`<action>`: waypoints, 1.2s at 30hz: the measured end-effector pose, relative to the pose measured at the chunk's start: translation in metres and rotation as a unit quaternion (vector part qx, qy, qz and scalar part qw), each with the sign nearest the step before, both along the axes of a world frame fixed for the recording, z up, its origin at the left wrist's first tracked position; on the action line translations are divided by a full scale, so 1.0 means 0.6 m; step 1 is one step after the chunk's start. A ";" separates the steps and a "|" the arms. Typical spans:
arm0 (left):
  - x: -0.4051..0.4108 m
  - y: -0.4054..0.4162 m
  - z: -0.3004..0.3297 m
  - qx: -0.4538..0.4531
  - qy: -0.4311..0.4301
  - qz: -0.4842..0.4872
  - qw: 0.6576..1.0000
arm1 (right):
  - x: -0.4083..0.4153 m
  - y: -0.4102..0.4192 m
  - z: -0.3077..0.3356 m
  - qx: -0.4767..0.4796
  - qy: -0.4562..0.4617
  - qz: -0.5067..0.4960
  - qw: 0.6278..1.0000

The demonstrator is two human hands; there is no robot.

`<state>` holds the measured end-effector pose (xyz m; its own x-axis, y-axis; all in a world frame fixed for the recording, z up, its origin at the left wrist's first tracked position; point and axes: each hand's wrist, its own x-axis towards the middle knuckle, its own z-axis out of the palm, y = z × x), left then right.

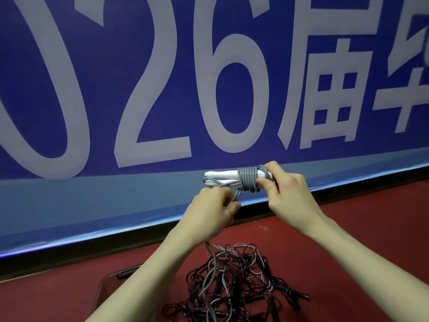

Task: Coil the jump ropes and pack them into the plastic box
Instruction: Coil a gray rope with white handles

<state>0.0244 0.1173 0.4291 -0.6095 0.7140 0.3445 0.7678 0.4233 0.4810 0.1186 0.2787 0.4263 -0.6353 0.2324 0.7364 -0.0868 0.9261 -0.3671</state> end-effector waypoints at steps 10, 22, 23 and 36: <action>0.007 -0.011 0.015 0.053 0.004 -0.017 0.998 | 0.005 0.012 0.011 0.044 -0.026 -0.036 0.998; -0.018 -0.034 0.025 0.100 0.122 -0.098 0.983 | 0.035 0.009 0.026 -0.101 -0.182 0.171 0.963; -0.020 -0.035 0.025 0.099 0.128 -0.104 0.981 | 0.037 0.011 0.028 -0.120 -0.197 0.191 0.954; -0.024 -0.047 0.021 0.141 -0.153 -0.223 0.952 | 0.039 0.011 0.024 -0.268 -0.228 0.346 0.870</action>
